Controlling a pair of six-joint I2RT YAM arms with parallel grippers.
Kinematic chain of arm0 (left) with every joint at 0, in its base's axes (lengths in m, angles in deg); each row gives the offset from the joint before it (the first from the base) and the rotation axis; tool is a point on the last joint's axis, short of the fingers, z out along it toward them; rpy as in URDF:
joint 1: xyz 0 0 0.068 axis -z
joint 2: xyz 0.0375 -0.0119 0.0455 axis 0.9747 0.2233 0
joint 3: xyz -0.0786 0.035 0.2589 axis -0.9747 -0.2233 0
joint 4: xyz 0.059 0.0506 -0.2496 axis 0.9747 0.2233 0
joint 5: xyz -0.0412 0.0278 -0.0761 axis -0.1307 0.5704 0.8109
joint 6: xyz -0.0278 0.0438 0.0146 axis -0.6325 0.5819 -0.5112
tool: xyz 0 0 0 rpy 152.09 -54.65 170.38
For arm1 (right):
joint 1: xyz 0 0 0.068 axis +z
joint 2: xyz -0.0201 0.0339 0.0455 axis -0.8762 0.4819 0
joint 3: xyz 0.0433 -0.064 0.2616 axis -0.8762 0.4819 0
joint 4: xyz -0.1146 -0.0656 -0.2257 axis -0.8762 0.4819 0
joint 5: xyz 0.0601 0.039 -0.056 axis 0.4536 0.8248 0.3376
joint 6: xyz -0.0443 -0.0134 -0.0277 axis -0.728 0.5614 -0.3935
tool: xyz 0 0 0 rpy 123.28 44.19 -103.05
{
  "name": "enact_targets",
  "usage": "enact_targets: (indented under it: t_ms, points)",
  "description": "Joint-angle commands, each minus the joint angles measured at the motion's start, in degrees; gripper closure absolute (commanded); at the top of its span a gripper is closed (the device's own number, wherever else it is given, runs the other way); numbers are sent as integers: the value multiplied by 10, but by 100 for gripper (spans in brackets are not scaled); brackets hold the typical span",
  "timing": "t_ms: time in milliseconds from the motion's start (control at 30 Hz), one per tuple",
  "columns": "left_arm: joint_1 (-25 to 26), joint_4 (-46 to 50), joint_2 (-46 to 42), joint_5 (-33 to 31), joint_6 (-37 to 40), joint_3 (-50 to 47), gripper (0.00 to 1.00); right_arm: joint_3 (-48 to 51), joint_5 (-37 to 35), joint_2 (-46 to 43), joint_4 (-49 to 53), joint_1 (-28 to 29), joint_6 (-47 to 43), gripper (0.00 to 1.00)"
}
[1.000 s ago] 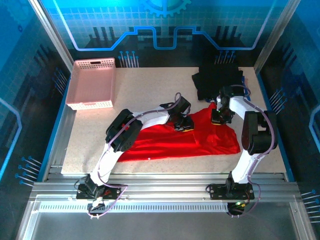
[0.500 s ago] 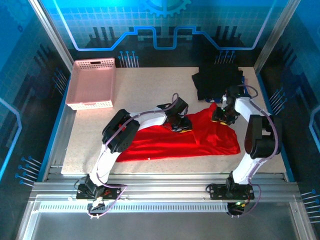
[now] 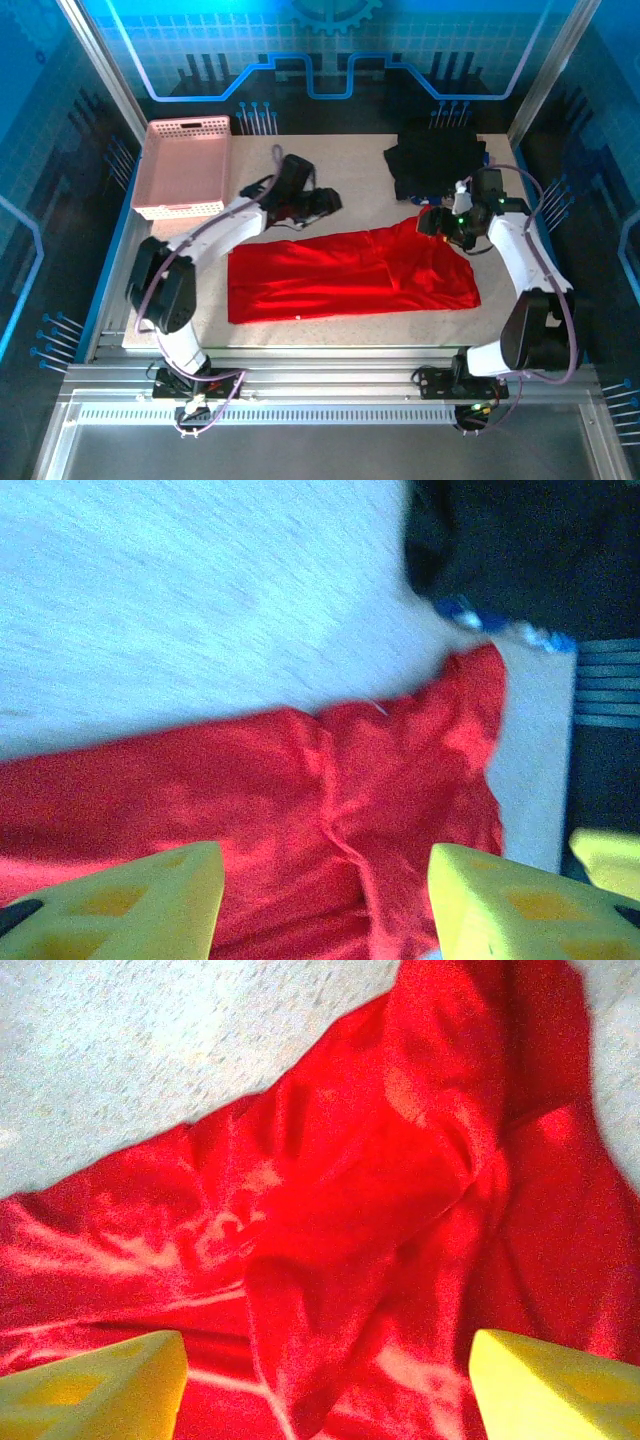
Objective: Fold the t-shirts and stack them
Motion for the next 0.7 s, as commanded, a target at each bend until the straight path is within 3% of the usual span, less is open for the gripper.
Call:
enact_targets:
  t_ms: [0, 133, 233, 333, 400, 667]
  points:
    - [-29, 97, -42, -57, 46, -40, 42, 18, 26, -38, 41, 24, 2, 22]
    - [-70, 95, -88, -56, 50, -99, 42, 39, 12, -22, 49, 47, 25, 26]
    - [-84, 83, -88, -48, 56, -131, 49, 52, 3, 24, 24, 60, 53, 47]
    - [-90, 61, -65, -35, 66, -152, 70, 56, -9, 81, -23, 67, 86, 70]
    - [-96, 48, -38, -23, 63, -167, 76, 38, -15, 130, -39, 78, 95, 73]
    - [-115, 76, 7, -58, 32, -252, 83, -109, -94, 308, -10, 166, 135, 79]
